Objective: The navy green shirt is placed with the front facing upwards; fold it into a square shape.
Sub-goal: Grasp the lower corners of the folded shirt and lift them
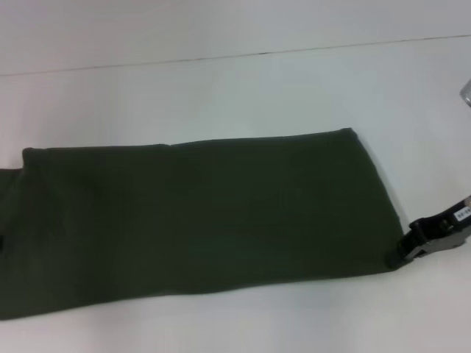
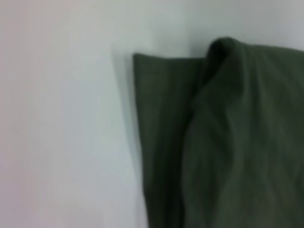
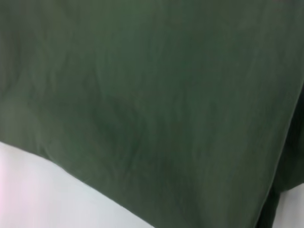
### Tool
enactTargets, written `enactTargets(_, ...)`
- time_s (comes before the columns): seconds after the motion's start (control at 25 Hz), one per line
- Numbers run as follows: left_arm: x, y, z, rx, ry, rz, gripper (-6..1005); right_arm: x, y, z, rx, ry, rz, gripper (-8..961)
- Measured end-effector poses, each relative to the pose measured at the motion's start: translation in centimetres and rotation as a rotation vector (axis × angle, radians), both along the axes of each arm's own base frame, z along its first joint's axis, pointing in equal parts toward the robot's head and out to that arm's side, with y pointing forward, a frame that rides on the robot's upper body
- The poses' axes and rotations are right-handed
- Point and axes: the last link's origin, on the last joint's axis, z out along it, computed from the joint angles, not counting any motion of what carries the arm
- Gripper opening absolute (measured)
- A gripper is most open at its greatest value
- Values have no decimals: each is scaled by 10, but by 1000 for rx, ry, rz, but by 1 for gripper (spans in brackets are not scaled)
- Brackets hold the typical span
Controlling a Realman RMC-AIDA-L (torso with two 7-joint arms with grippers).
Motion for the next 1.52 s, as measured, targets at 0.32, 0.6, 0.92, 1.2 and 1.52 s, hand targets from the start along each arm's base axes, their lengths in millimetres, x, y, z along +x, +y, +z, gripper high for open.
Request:
enactTargets(0.32,1,0,-1,-3,0,-2,752,8,-4,10,30,-30,-25,11)
enactTargets(0.6,2,1,-1,-4,-1,-3,753,17,-8,18,38,-44,-54,12)
enactTargets(0.92,3,2,-1,-2,1,-6,752,24,-13,26,53,-67,-78,12)
enactTargets(1.2,2,2,-1,1,3,-6,753,21,-11,26,59,-52,-89,19)
enactTargets(1.52,2,3,0,9,6,-8,753,21,-11,35,66,-46,-111,36)
